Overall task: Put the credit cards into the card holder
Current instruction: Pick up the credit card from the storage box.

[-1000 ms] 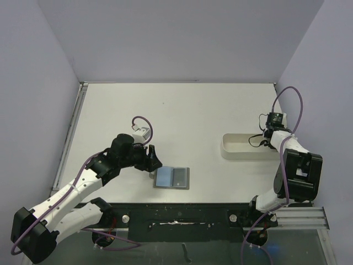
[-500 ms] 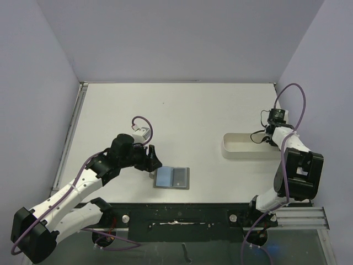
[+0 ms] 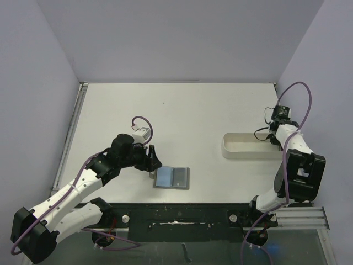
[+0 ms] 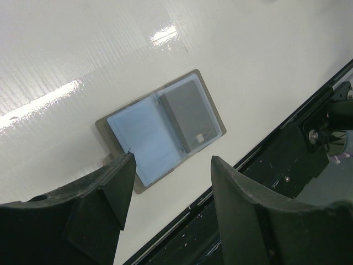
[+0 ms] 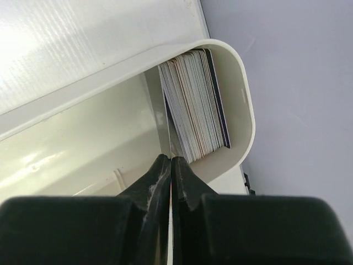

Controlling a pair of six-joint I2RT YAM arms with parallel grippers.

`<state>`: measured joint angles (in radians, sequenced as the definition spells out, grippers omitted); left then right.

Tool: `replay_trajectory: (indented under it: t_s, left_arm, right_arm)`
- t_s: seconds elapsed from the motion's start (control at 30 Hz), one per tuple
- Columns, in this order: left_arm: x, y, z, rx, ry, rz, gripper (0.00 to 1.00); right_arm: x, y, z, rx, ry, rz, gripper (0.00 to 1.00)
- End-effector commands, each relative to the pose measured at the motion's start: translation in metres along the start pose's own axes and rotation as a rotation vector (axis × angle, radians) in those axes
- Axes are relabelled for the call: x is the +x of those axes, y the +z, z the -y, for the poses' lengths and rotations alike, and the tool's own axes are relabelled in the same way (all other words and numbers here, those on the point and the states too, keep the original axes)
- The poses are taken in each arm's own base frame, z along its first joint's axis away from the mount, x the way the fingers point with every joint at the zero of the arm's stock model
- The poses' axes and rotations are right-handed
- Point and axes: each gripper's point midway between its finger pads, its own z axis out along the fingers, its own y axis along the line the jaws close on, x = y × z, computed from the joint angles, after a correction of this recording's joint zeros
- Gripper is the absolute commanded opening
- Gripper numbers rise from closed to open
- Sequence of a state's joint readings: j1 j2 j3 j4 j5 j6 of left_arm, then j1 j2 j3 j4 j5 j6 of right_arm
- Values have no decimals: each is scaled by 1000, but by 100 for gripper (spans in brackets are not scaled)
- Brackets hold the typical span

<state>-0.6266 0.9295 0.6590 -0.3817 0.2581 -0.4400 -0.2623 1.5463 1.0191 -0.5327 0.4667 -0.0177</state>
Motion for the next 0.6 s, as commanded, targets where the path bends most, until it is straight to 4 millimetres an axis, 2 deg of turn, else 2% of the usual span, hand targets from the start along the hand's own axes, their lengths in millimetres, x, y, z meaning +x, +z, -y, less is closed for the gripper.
replay_trajectory:
  t_s: [0.0,0.27,0.57]
  left_arm:
    - [-26,-9,12,30,28,83,55]
    - [-27,-10,13,34,29,86,55]
    - [-27,-7,5,7,7,84,55]
  right_arm:
    - [-34,-37,15,-38,106,108,0]
    - [-48,-66,16,-85,154,172,0]
    - [-58,-102,1,-142,135,216,0]
